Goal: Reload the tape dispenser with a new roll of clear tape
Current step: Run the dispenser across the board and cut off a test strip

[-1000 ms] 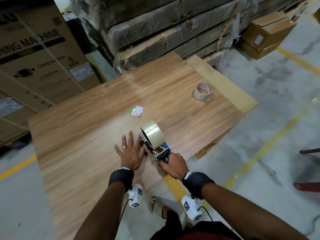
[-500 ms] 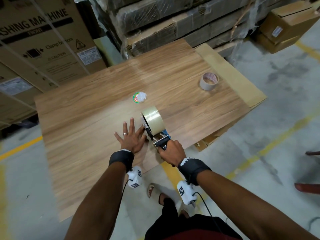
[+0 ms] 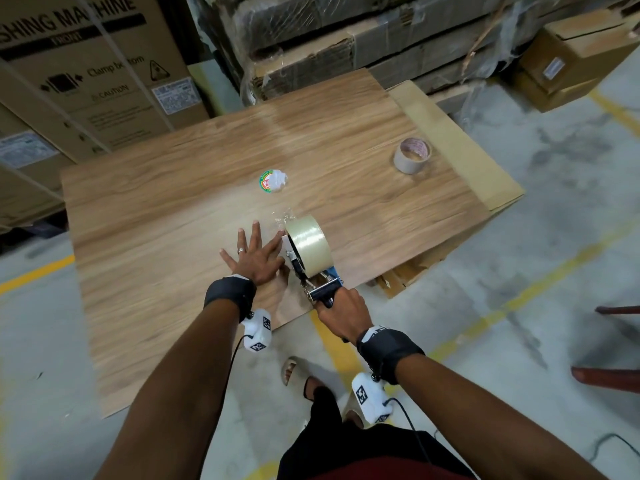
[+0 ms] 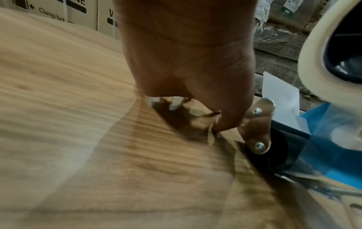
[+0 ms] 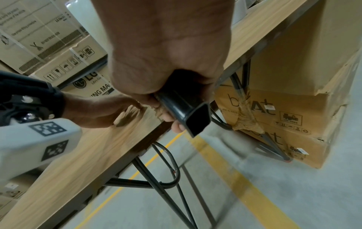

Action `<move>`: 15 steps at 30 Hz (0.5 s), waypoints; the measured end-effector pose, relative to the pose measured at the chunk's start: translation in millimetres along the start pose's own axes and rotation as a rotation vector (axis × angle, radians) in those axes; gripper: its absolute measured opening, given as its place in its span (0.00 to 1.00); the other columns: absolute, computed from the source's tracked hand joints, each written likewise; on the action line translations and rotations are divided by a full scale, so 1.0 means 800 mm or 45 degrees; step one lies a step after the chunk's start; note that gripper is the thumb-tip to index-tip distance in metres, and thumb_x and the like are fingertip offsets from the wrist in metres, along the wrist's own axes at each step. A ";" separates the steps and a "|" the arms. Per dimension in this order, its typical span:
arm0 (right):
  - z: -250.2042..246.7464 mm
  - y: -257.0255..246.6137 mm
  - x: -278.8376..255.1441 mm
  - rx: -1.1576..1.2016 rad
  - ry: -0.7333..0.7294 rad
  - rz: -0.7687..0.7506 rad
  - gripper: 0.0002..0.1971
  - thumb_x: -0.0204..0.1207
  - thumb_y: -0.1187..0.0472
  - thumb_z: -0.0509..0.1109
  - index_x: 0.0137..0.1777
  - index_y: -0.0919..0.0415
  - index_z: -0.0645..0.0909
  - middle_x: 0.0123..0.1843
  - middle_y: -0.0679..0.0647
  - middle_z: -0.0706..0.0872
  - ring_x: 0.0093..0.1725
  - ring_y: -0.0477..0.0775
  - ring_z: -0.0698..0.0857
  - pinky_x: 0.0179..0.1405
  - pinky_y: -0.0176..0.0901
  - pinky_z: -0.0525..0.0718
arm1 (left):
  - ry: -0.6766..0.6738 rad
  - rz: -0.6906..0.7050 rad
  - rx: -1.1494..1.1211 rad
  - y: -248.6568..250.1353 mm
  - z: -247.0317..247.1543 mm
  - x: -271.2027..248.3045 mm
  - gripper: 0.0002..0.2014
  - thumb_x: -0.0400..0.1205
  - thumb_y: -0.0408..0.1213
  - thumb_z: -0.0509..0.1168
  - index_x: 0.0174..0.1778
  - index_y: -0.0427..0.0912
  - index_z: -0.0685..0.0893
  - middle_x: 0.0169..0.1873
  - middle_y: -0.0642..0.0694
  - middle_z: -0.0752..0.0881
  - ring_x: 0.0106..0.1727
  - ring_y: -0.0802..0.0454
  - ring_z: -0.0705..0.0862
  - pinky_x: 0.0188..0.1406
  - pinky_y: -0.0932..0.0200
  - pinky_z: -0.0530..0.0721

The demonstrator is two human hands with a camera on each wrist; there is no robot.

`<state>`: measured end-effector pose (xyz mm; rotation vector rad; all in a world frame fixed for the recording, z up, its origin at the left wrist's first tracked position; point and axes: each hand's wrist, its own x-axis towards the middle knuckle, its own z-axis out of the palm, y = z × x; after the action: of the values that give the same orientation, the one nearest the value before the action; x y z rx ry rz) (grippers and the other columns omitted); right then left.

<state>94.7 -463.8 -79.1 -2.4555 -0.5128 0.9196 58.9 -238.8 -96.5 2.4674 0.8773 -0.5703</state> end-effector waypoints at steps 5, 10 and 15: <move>-0.001 0.012 -0.013 0.062 -0.018 -0.005 0.13 0.78 0.50 0.69 0.42 0.58 0.76 0.51 0.67 0.88 0.52 0.73 0.85 0.44 0.49 0.77 | 0.022 0.097 -0.017 -0.006 0.024 -0.020 0.35 0.79 0.66 0.44 0.85 0.70 0.45 0.86 0.49 0.30 0.86 0.36 0.29 0.72 0.15 0.33; -0.003 0.007 -0.006 0.228 -0.059 0.077 0.16 0.66 0.44 0.69 0.40 0.57 0.84 0.42 0.57 0.91 0.44 0.64 0.89 0.46 0.52 0.88 | 0.070 0.120 0.102 -0.005 0.063 -0.051 0.40 0.73 0.69 0.32 0.85 0.68 0.48 0.86 0.47 0.28 0.85 0.37 0.27 0.71 0.15 0.30; -0.005 0.008 -0.005 0.401 -0.082 0.072 0.07 0.65 0.61 0.71 0.28 0.54 0.78 0.33 0.55 0.85 0.34 0.60 0.83 0.32 0.45 0.82 | 0.099 0.100 0.108 0.001 0.074 -0.061 0.43 0.69 0.71 0.28 0.85 0.69 0.47 0.86 0.48 0.29 0.86 0.37 0.28 0.71 0.14 0.31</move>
<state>95.6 -472.2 -78.0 -2.1707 -0.2948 1.0207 11.3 -294.8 -118.8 2.6033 0.7963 -0.4970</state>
